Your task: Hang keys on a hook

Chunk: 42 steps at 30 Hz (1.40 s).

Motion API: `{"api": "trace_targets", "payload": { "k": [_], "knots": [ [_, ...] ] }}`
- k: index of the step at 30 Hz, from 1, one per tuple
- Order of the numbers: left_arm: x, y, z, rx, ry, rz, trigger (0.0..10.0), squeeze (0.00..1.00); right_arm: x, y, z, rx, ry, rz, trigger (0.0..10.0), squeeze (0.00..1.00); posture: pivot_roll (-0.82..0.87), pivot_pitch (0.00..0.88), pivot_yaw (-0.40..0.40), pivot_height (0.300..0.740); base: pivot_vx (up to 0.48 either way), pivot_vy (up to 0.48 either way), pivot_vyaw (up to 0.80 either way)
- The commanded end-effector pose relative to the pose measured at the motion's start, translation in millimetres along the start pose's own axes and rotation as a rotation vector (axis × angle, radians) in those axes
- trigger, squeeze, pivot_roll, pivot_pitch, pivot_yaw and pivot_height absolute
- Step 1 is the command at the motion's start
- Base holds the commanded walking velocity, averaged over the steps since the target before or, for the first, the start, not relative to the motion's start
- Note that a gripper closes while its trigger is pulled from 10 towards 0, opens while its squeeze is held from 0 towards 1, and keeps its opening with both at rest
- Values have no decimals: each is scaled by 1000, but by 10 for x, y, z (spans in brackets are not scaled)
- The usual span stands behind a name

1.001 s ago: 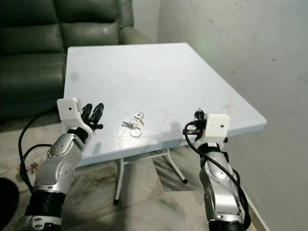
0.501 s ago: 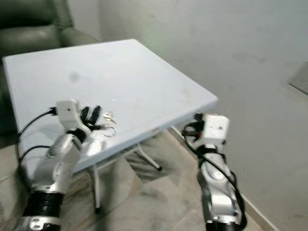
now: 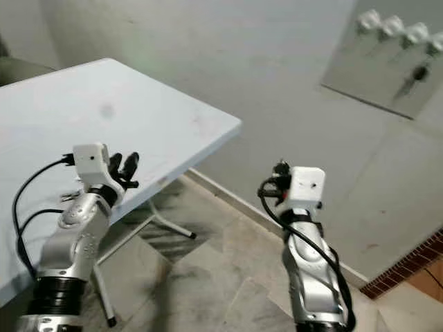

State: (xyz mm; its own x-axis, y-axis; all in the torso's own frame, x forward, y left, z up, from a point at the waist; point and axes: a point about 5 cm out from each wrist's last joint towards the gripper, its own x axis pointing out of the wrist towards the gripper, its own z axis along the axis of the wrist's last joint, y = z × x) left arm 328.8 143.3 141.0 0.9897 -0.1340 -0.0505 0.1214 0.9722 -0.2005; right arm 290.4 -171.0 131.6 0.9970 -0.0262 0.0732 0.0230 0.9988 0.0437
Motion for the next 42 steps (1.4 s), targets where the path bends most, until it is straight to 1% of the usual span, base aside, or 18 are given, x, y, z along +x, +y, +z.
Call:
{"api": "trace_targets", "payload": {
  "k": [1, 5, 9, 22, 24, 25, 28, 30, 33, 34, 36, 37, 38, 40, 42],
  "knots": [
    [-5, 20, 42, 19, -16, 7, 10000, 0, 9, 25, 68, 0, -23, 6, 10000, 0, 132, 0, -54, 740, 0, 0, -763],
    [2, -20, 44, 11, -18, -13, 10000, 0, 5, 18, 66, -3, -22, 5, 10000, 0, 131, 0, -55, 740, 0, 0, -766],
    [7, -61, 13, 22, -2, -20, 10000, 0, 4, 24, 82, -11, -25, 13, 10000, 0, 122, 0, -58, 740, 0, 0, -767],
    [-10, -84, -11, 35, -4, -34, 10000, 0, -47, -4, 50, -31, -3, 32, 10000, 0, 118, 0, -63, 740, 0, 0, -730],
    [-12, -93, -18, 34, -4, -36, 10000, 0, -50, -5, 50, -14, -7, 26, 10000, 0, 117, 0, -64, 740, 0, 0, 0],
    [-12, -99, -25, 32, -1, -38, 10000, 0, -51, 7, 37, 2, 10, 39, 10000, 0, 117, 0, -64, 740, 0, 0, 0],
    [-17, -122, -48, 27, 9, -45, 10000, 0, -56, -14, 26, -6, 28, 5, 10000, 0, 115, 0, -64, 740, 0, 0, 0],
    [-22, -129, -55, 25, 12, -47, 10000, 0, -60, -24, 28, 5, 29, -3, 10000, 0, 115, 0, -64, 740, 0, 0, 0],
    [-28, -130, -71, 17, 22, -49, 10000, 0, -70, -63, 18, 59, 42, -48, 10000, 0, 111, 0, -68, 740, 0, 0, 0],
    [-32, -127, -75, 17, 26, -51, 10000, 0, -74, -95, 21, 59, 42, -79, 10000, 0, 111, 0, -68, 740, 0, 0, 0],
    [-35, -126, -78, 14, 28, -52, 10000, 0, -75, -102, 17, 61, 51, -77, 10000, 0, 111, 0, -68, 740, 0, 0, 0],
    [-38, -126, -79, 9, 28, -53, 10000, 0, -80, -97, 9, 81, 67, -65, 10000, 0, 111, 0, -68, 740, 0, 0, 0],
    [-44, -122, -82, 4, 28, -53, 10000, 0, -89, -75, -4, 125, 103, -13, 10000, 0, 109, 0, -68, 740, 0, 0, 0],
    [-45, -116, -80, 0, 25, -53, 10000, 0, -97, -55, 27, 121, 78, 23, 10000, 0, 107, 0, -68, 740, 0, 0, 0],
    [-48, -111, -82, -17, 26, -56, 10000, 0, -129, -28, 56, 38, 42, 55, 10000, 0, 107, 0, -67, 740, 0, 0, 0]
  ]
}}
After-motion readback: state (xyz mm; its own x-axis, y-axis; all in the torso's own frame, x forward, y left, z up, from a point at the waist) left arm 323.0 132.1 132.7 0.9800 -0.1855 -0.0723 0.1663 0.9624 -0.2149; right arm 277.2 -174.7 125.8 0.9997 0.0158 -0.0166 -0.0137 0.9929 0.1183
